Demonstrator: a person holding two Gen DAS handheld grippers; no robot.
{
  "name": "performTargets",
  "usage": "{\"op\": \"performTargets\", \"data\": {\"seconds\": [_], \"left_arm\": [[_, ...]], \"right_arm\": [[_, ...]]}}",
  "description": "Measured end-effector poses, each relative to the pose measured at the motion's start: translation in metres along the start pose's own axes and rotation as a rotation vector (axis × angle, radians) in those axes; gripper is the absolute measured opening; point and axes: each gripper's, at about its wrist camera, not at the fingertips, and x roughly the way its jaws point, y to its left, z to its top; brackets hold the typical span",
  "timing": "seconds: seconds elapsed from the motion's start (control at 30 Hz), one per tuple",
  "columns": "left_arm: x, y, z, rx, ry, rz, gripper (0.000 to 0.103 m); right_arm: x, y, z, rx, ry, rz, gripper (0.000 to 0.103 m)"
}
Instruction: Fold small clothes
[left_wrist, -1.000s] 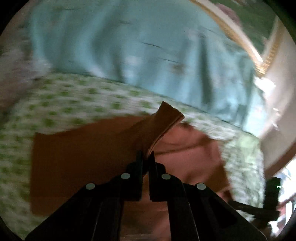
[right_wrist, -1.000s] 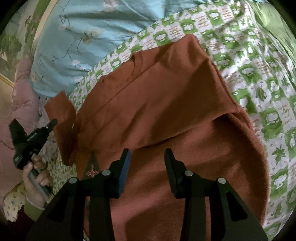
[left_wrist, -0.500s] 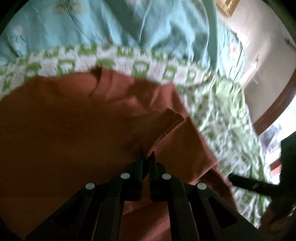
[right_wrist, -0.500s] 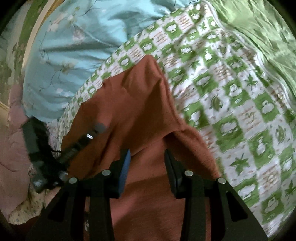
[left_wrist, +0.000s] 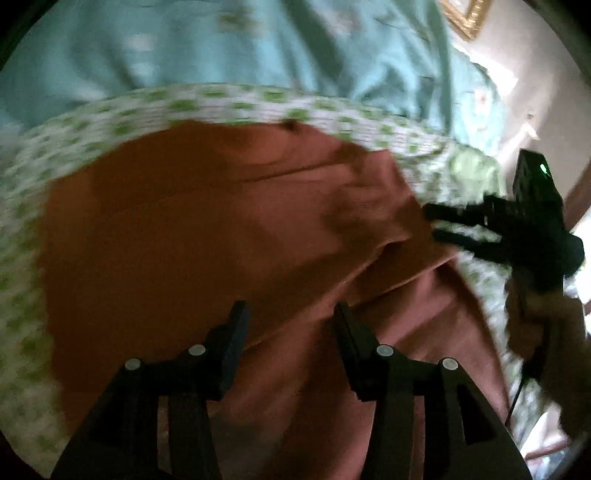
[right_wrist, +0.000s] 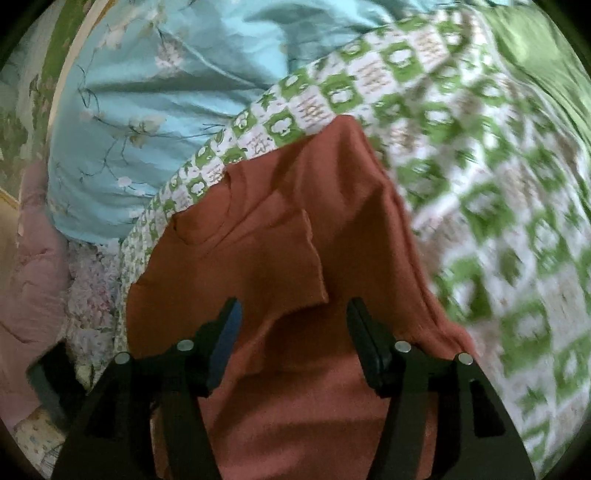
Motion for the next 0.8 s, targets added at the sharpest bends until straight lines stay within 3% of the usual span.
{"op": "performTargets", "data": {"seconds": [0.2, 0.23, 0.27, 0.33, 0.47, 0.57, 0.63, 0.7, 0.8], "left_arm": [[-0.034, 0.085, -0.039, -0.116, 0.019, 0.24, 0.048], [-0.033, 0.098, -0.043, -0.142, 0.032, 0.263, 0.048], [-0.03, 0.107, -0.046, -0.159, 0.042, 0.276, 0.048], [-0.018, 0.121, -0.048, -0.171, 0.061, 0.302, 0.048], [0.005, 0.13, -0.039, -0.204, 0.072, 0.347, 0.048], [0.001, 0.134, -0.033, -0.232, 0.035, 0.375, 0.042], [0.001, 0.14, -0.035, -0.252, 0.04, 0.367, 0.041], [0.001, 0.143, -0.038, -0.273, 0.049, 0.342, 0.04], [0.0, 0.144, -0.041, -0.271, 0.048, 0.342, 0.04]], "right_arm": [[0.045, -0.003, 0.013, 0.02, 0.059, -0.035, 0.06], [0.049, -0.002, 0.012, 0.014, 0.064, -0.023, 0.054], [0.054, 0.001, 0.012, 0.002, 0.067, -0.017, 0.032], [0.064, 0.007, 0.011, -0.025, 0.101, -0.015, 0.013], [0.051, 0.036, 0.018, -0.104, 0.056, 0.004, 0.01], [-0.001, 0.053, 0.034, -0.13, -0.102, 0.085, 0.01], [-0.032, 0.046, 0.04, -0.13, -0.212, 0.041, 0.01], [-0.031, 0.024, 0.041, -0.105, -0.204, -0.043, 0.01], [-0.006, -0.011, 0.031, -0.034, -0.108, -0.077, 0.01]]}}
